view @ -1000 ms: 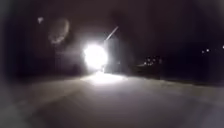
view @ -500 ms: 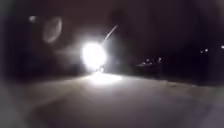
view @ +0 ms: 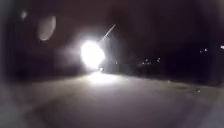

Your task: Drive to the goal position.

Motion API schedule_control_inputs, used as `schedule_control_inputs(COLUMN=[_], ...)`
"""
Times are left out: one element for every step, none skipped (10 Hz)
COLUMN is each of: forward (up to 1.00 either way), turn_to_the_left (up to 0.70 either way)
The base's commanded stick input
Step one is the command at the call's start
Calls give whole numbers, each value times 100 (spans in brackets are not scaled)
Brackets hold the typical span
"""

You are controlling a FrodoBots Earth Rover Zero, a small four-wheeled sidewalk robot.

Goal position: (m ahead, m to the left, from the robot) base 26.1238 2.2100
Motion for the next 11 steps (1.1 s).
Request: schedule_control_inputs(forward=[100, 100, 100, 100, 100, 100, 100, 100, 100, 100, 100], turn_to_the_left=[0, 0, 0, 0, 0, 0, 0, 0, 0, 0, 0])
